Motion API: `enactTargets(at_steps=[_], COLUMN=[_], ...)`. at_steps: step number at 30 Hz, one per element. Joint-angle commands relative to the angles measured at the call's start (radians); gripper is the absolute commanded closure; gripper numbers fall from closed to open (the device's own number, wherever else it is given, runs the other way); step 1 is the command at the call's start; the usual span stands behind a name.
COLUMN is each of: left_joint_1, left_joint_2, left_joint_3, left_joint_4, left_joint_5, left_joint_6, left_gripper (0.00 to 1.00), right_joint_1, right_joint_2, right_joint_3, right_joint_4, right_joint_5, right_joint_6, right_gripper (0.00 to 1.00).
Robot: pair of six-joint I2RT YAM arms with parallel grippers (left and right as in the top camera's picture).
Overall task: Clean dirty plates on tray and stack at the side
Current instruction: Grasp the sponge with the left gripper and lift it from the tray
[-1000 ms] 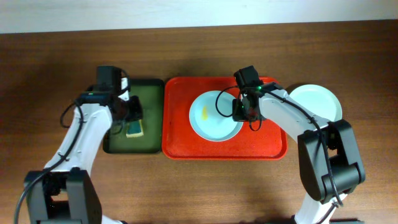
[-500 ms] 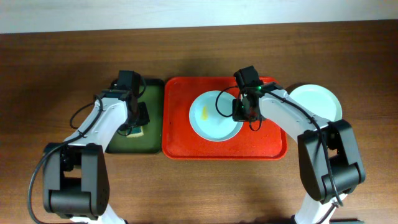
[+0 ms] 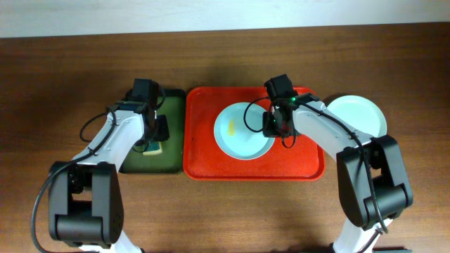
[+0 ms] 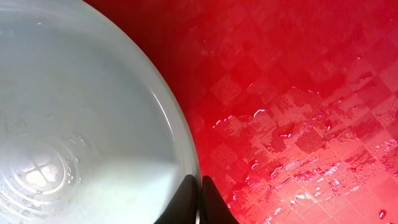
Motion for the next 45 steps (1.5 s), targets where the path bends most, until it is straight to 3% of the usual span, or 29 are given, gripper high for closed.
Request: enactTargets(at_steps=[1,5,15,18,20,23,25,27,34,38,41,45], left_joint_1=[0.015,0.060,0.066,0.066,0.066,0.066,0.066,0.066,0.066,0.066,0.066,0.068], left_joint_2=[0.008,0.008,0.072,0.087,0.087,0.087,0.087,0.087,0.087,0.087,0.064,-0.158], left_joint_3=[0.018,0.018,0.002,0.002,0.002,0.002,0.002,0.002,-0.020,-0.031,0.005,0.060], left_joint_4=[-0.002,-0.008,-0.012,-0.013,-0.016,-0.016,-0.016,-0.016,-0.018,-0.009,-0.043,-0.076], left_joint_5=[-0.017,0.064,0.064,0.065,0.065,0.065,0.065,0.065,0.065,0.066,0.065,0.059], left_joint_6=[0.016,0.016,0.016,0.016,0.016,0.016,0.016,0.016,0.016,0.016,0.044,0.065], left_gripper=[0.55,0.57,0.59,0.79,0.79,0.91,0.85,0.67,0.65,1.00,1.00,1.00], right_joint_1=[-0.004,-0.003,-0.003,-0.003,-0.003,-0.003,-0.003,-0.003,-0.003,-0.003,-0.003,-0.003], right_joint_2=[0.018,0.018,0.018,0.018,0.018,0.018,0.018,0.018,0.018,0.018,0.018,0.018], right_joint_3=[-0.011,-0.011,-0.011,-0.011,-0.011,-0.011,-0.011,-0.011,-0.011,-0.011,-0.011,-0.011], right_joint_4=[0.002,0.002,0.002,0.002,0.002,0.002,0.002,0.002,0.002,0.002,0.002,0.002], right_joint_5=[0.009,0.009,0.009,0.009,0.009,0.009,0.009,0.009,0.009,0.009,0.009,0.009], right_joint_6=[0.008,0.008,0.008,0.008,0.008,0.008,0.008,0.008,0.008,0.008,0.008,0.008], right_gripper=[0.95,0.95,0.95,0.95,0.95,0.96,0.95,0.96,0.95,0.95,0.95,0.96])
